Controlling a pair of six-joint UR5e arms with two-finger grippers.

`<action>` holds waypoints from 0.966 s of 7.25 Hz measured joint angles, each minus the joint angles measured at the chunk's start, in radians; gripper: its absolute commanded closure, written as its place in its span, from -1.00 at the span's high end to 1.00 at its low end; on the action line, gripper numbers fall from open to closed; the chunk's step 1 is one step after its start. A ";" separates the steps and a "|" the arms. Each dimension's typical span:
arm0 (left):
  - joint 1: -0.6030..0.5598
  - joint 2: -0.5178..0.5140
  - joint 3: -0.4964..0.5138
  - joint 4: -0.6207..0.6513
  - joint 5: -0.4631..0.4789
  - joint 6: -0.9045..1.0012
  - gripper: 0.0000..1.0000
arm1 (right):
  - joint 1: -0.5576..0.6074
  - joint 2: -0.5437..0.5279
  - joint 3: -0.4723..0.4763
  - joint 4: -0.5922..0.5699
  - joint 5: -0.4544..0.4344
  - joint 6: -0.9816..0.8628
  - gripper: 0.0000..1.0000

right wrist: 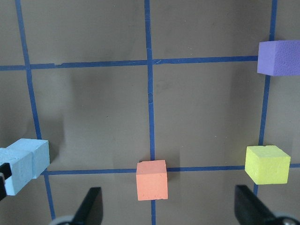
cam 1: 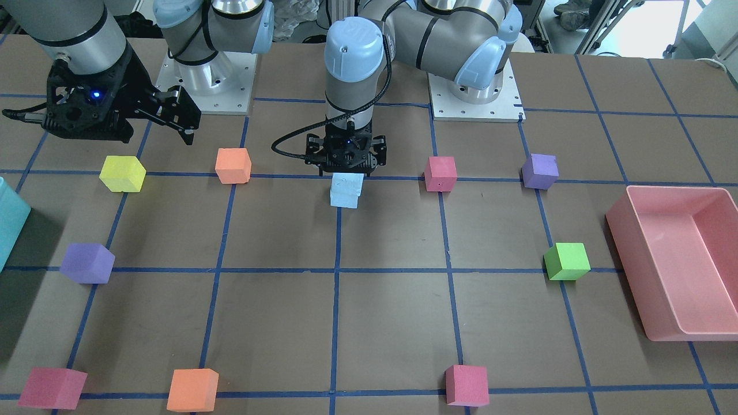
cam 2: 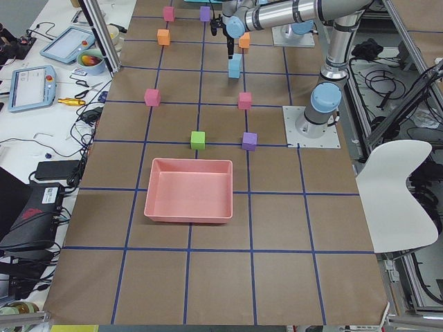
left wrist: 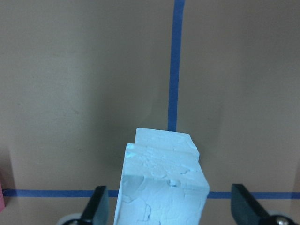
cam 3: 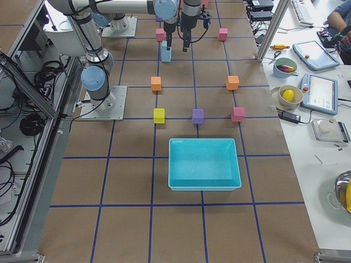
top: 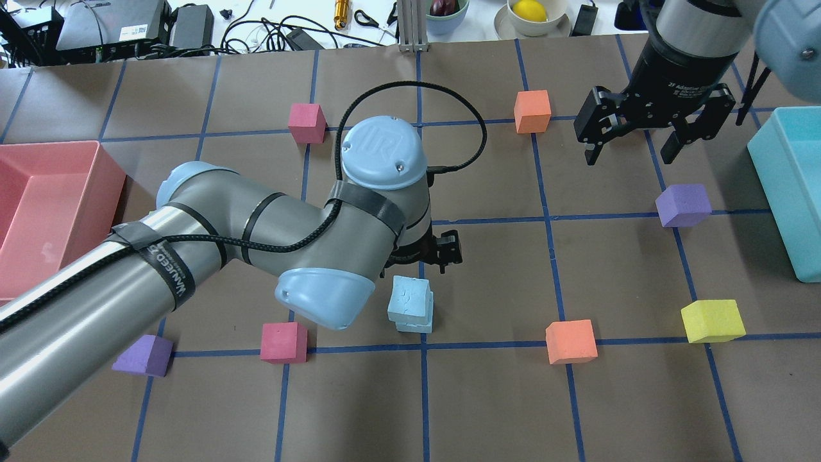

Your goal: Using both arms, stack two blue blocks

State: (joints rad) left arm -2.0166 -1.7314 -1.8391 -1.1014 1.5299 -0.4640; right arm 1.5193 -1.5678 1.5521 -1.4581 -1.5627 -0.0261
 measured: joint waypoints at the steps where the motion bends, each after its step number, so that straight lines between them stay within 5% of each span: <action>1: 0.046 0.029 0.063 -0.050 -0.003 0.068 1.00 | -0.001 0.000 0.001 0.001 0.000 0.000 1.00; 4: 0.327 0.111 0.304 -0.402 0.001 0.414 1.00 | 0.003 -0.004 -0.002 0.000 0.002 -0.004 1.00; 7: 0.533 0.163 0.376 -0.490 0.008 0.552 1.00 | 0.008 -0.010 -0.001 -0.001 0.006 -0.022 1.00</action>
State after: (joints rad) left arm -1.4832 -1.5689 -1.4627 -1.5911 1.5379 0.0885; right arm 1.5275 -1.5775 1.5512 -1.4592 -1.5564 -0.0486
